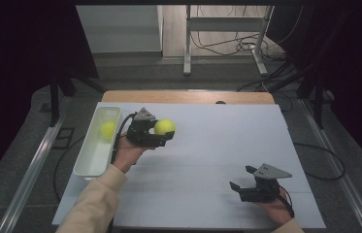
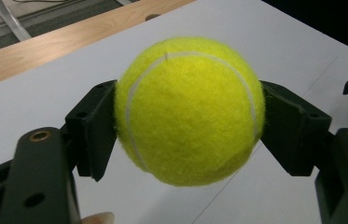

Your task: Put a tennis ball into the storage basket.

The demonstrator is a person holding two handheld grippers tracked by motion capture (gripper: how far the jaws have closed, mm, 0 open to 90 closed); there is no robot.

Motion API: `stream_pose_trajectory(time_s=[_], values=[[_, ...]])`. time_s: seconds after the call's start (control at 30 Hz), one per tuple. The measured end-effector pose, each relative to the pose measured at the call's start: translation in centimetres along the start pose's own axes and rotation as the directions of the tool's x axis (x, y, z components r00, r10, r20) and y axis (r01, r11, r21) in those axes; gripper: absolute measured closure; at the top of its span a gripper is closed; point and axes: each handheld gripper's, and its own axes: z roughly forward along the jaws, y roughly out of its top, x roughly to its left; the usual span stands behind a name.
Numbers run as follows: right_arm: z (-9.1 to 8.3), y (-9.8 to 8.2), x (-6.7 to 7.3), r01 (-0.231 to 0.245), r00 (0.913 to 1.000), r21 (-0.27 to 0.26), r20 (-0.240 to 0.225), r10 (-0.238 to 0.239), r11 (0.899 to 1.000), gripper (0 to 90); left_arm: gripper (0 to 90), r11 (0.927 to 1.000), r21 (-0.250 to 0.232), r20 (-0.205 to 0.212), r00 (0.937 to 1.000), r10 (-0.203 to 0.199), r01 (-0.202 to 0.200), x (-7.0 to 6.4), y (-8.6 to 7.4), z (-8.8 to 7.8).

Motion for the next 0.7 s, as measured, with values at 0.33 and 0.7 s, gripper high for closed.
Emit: stream_pose_trajectory(time_s=[0.33,0.7], values=[[0.0,0.0,0.0,-0.001,1.0000,0.000,0.001,0.001,1.000,12.7,26.4,1.0000,-0.009,-0.004,1.0000,0.000,0.000,0.1,0.0,-0.8],[0.0,0.0,0.0,-0.001,1.0000,-0.001,0.003,0.001,1.000,12.8,26.4,0.9998,-0.019,-0.017,0.9998,-0.004,0.004,0.4,-0.1,-1.7]])
